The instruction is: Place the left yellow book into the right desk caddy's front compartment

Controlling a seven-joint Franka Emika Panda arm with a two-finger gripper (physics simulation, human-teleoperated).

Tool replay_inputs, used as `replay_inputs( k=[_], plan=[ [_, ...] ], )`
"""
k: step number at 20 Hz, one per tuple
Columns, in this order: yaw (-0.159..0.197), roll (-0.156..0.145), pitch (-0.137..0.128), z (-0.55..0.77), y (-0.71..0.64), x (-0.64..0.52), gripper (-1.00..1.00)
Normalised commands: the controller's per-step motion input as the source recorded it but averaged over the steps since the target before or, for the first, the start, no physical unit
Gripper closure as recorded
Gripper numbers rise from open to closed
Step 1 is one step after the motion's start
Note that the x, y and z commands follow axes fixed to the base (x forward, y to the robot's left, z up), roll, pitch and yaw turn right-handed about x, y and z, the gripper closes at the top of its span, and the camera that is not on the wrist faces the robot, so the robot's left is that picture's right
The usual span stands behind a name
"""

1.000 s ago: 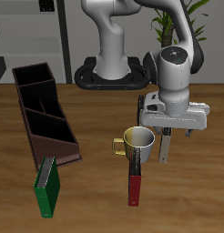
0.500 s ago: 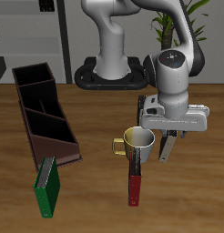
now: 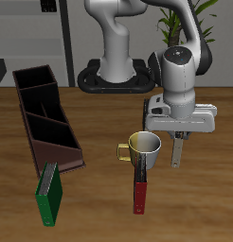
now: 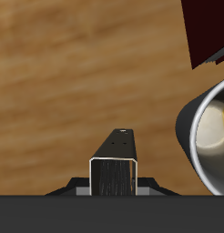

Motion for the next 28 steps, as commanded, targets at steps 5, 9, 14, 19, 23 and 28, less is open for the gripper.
replay_inputs(
  k=[5,9,14,19,23,28],
  plan=[
    [0.031,0.009,-0.043,0.35,-0.06,-0.15,1.00],
    [0.052,0.033,-0.062,0.60,-0.09,-0.28,1.00],
    [0.076,0.033,-0.065,0.68,-0.16,-0.29,1.00],
    [0.038,0.028,0.013,0.60,-0.34,-0.26,1.00],
    [0.105,-0.040,-0.076,0.58,-0.28,-0.38,1.00],
    [0.129,-0.053,-0.035,0.39,-0.36,-0.31,1.00]
  ],
)
